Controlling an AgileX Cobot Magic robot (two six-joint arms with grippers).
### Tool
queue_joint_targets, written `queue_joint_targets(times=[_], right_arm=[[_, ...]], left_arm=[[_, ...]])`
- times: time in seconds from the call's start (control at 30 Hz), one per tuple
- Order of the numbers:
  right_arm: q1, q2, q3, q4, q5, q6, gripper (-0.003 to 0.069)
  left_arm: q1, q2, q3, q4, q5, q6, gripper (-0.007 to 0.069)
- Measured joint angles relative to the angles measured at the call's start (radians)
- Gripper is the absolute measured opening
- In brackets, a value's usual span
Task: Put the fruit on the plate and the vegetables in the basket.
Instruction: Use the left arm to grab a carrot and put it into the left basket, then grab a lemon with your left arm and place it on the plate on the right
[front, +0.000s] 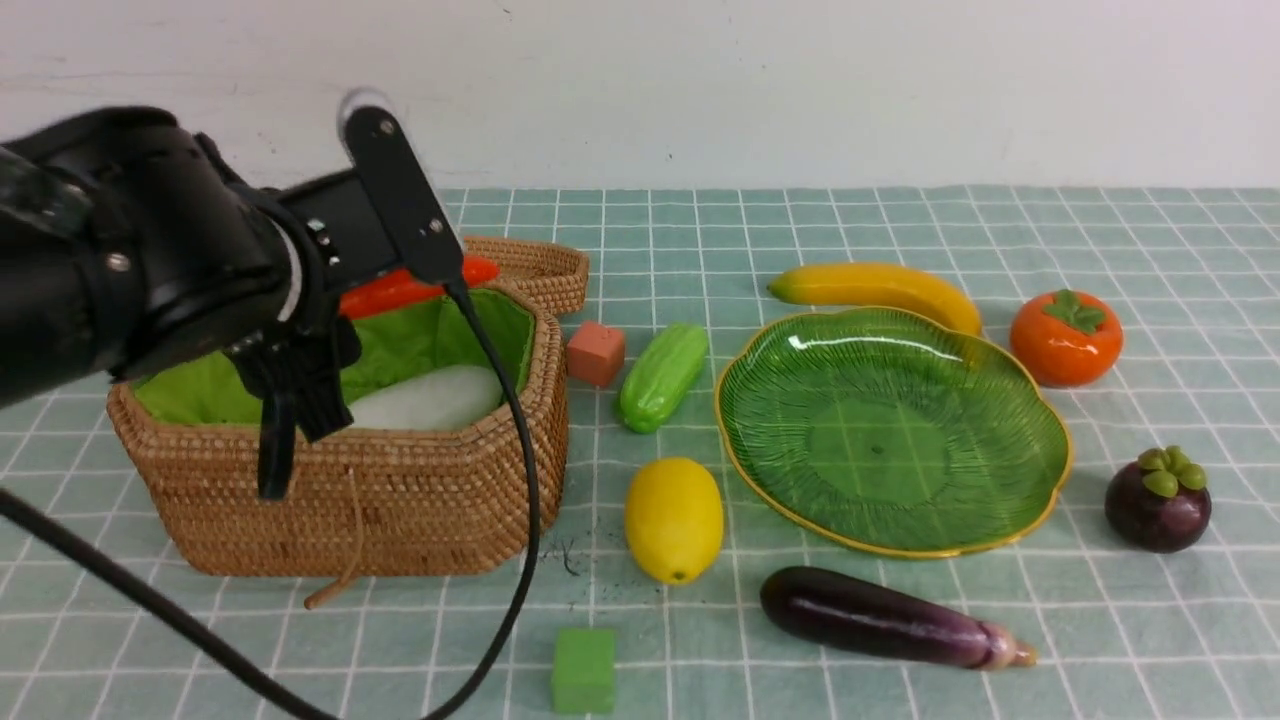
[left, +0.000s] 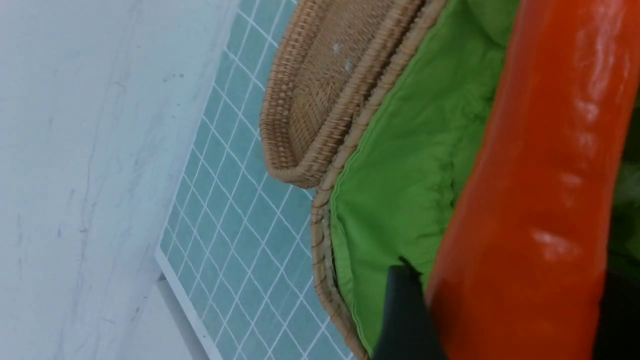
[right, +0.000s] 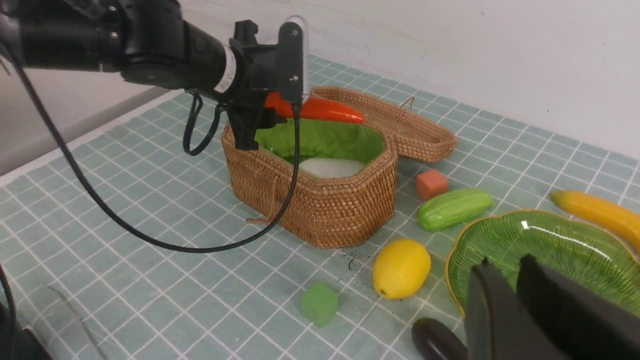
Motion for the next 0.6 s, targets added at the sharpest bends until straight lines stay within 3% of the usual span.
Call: queue_joint_targets(times=[0.13, 0.23, 0.3, 0.4, 0.47, 0.5, 0.57, 0.6], right_arm=[[0.000, 0.000, 0.000, 0.000, 0.012, 0.000, 0.0087], [0.000, 0.000, 0.000, 0.000, 0.019, 0.000, 0.0087], [0.000, 0.000, -0.001, 0.000, 0.031, 0.000, 0.0087], [0.000, 0.000, -0.015, -0.003, 0.078, 0.001, 0.0087], [0.000, 0.000, -0.026, -0.007, 0.098, 0.004, 0.0087], [0.000, 0.000, -0.043, -0.015, 0.128, 0.011, 0.0087], [0.000, 0.000, -0.067, -0.032, 0.170, 0.031, 0.0087], [0.000, 0.000, -0.074, -0.040, 0.189, 0.041, 0.0087]], left_arm=[[0.000, 0.006, 0.000, 0.014, 0.012, 0.000, 0.0592], [0.002, -0.007, 0.000, -0.006, 0.024, -0.016, 0.0639], [0.002, -0.026, 0.000, -0.048, 0.036, -0.069, 0.0629], [-0.012, -0.078, 0.000, -0.201, 0.069, -0.216, 0.0515], [-0.026, -0.096, 0.000, -0.268, 0.083, -0.248, 0.0446], [-0.055, -0.118, -0.001, -0.369, 0.114, -0.289, 0.0308], [-0.105, -0.135, -0.002, -0.515, 0.149, -0.309, 0.0118], [-0.126, -0.136, -0.002, -0.571, 0.158, -0.311, 0.0059]])
